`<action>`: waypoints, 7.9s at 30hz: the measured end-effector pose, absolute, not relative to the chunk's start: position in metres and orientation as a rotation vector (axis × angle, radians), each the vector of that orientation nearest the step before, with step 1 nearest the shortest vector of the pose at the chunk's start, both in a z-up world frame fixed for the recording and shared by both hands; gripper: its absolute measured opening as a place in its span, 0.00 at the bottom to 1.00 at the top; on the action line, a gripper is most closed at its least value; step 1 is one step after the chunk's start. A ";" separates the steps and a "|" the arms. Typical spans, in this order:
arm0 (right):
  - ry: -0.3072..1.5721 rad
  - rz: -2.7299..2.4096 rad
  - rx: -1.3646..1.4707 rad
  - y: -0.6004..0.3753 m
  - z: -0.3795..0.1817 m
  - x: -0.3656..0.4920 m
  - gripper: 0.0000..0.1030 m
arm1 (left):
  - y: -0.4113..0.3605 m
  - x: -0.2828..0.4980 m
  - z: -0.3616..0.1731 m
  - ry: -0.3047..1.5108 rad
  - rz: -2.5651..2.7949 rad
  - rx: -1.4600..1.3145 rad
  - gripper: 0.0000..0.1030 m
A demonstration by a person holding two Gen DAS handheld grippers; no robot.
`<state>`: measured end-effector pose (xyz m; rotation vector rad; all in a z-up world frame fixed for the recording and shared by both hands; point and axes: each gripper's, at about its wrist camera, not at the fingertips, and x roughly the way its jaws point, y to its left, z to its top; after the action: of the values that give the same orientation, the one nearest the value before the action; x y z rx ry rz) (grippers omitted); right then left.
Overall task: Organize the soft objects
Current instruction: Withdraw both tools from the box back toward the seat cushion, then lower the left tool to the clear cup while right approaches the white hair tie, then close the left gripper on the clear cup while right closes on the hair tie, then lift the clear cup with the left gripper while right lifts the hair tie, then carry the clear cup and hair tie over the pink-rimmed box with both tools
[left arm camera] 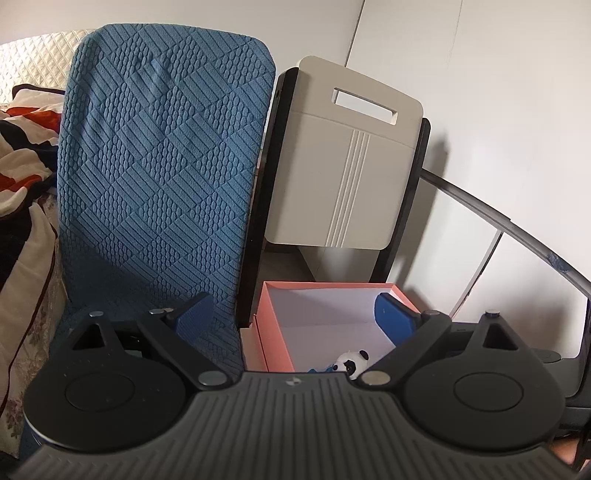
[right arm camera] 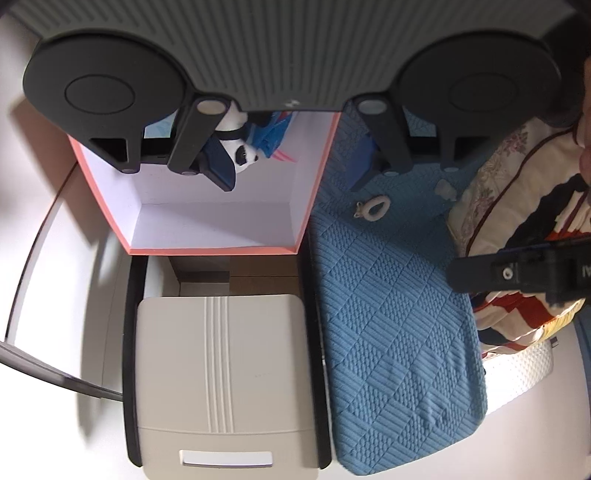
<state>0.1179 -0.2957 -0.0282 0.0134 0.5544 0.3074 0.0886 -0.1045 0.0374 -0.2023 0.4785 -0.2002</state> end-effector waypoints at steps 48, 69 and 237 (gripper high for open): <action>0.662 0.484 -0.065 -0.159 -0.127 0.150 0.67 | 0.052 0.179 -0.130 0.805 0.102 -0.309 0.93; 0.599 0.569 -0.292 -0.095 -0.154 0.260 0.67 | 0.109 0.253 -0.193 0.883 0.311 -0.504 0.92; 0.651 0.359 -0.015 -0.231 -0.040 0.146 0.18 | -0.035 0.121 -0.023 0.688 -0.207 -0.426 0.20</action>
<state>0.1457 -0.2309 -0.0399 -0.0150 0.6511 0.3587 0.1213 -0.0345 -0.0227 -0.4260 0.6878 -0.2066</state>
